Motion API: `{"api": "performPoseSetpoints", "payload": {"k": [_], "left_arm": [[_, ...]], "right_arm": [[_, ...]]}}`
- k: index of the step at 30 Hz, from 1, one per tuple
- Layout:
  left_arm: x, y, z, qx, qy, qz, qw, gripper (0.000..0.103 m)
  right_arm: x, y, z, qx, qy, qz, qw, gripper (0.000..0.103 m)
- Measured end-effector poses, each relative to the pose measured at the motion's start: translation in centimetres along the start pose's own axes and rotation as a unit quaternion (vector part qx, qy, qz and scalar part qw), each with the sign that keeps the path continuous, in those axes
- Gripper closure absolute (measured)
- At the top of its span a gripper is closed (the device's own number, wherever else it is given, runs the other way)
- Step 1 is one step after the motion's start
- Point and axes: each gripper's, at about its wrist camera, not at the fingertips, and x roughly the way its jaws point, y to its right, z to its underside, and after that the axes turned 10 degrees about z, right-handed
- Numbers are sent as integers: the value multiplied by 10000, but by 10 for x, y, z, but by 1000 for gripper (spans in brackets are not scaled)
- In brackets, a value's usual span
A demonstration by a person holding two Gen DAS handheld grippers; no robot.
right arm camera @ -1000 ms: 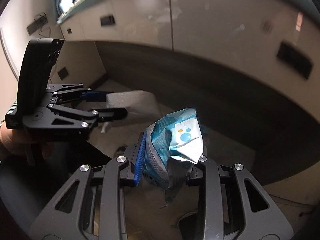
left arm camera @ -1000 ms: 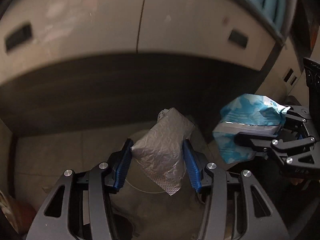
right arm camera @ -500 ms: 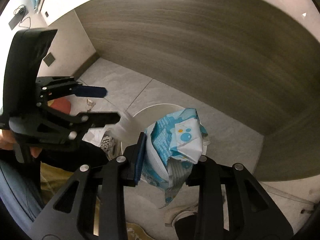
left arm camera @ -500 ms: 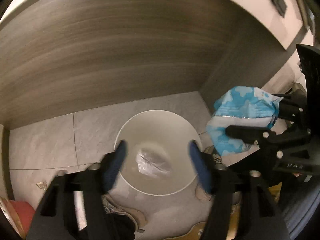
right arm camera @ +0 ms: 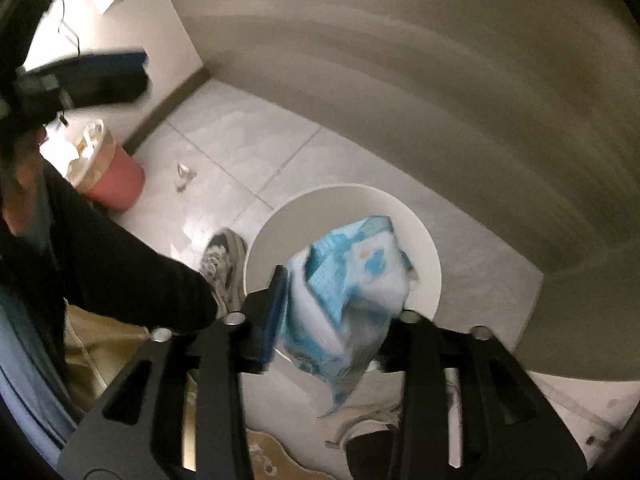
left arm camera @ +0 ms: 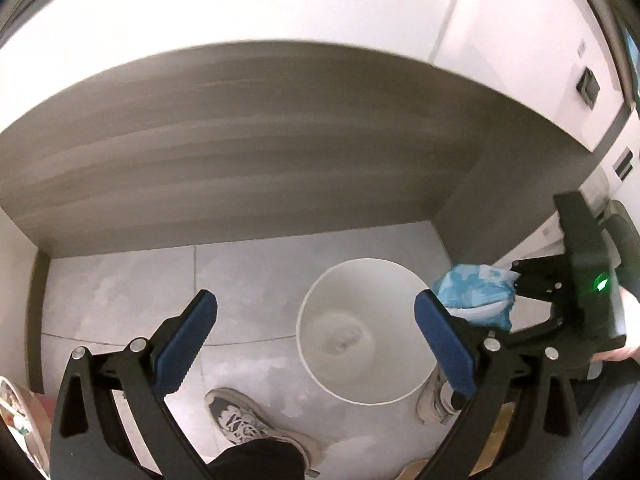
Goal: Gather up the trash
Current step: 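Raise both tools back toward the remaining trash on the bed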
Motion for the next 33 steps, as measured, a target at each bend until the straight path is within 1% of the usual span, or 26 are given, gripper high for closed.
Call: {"api": "performPoseSetpoints", "payload": {"k": [1, 2, 4, 5, 7, 11, 12, 15, 17, 20, 21, 23, 24, 28, 29, 31, 33], "left_arm": [[-4, -1, -1, -17, 23, -25, 10000, 6], [-8, 0, -1, -32, 51, -49, 10000, 6], [-16, 3, 0, -66, 134, -67, 9999, 6], [-14, -1, -6, -87, 189, -62, 9998, 6], [-26, 3, -8, -94, 311, -56, 9995, 6], [-59, 8, -11, -17, 556, -42, 9984, 6], [-67, 6, -13, 18, 610, -37, 9981, 6], [-94, 20, -16, 151, 807, -55, 9966, 6], [-113, 28, -17, 225, 975, -77, 9949, 6], [-146, 49, -21, 360, 1179, -123, 9923, 6], [-158, 57, -19, 410, 1256, -123, 9912, 6], [-181, 70, -26, 507, 1404, -116, 9887, 6], [-192, 74, -31, 542, 1465, -115, 9877, 6], [-237, 91, -55, 699, 1703, -130, 9828, 6], [-245, 103, -60, 735, 1767, -152, 9814, 6], [-264, 106, -76, 765, 1882, -177, 9790, 6], [-276, 104, -92, 760, 1976, -300, 9769, 6]], "right_arm": [[4, -3, 1, -54, -5, 110, 9999, 20], [3, -4, 2, -72, 17, 238, 9997, 15], [-3, -4, 0, -18, 33, 341, 9994, 15], [-5, -3, 2, 23, 46, 362, 9993, 15], [-18, 2, 3, 171, 170, 362, 9991, 15], [-57, 8, 12, 337, 473, 360, 9977, 15], [-70, 8, 15, 376, 561, 362, 9971, 15], [-112, 7, 23, 446, 819, 405, 9948, 15], [-146, 5, 25, 441, 1077, 454, 9922, 10], [-193, 0, 22, 386, 1507, 558, 9862, 6], [-215, -2, 19, 353, 1692, 609, 9831, 6], [-249, -5, 13, 326, 1987, 670, 9772, 5], [-270, -8, 8, 321, 2151, 717, 9734, 5], [-331, -13, -8, 250, 2617, 854, 9610, 5], [-346, -14, -14, 227, 2723, 903, 9577, 5], [-367, -10, -25, 214, 2807, 980, 9546, 5], [-379, -6, -42, 205, 2795, 951, 9552, 5]]}}
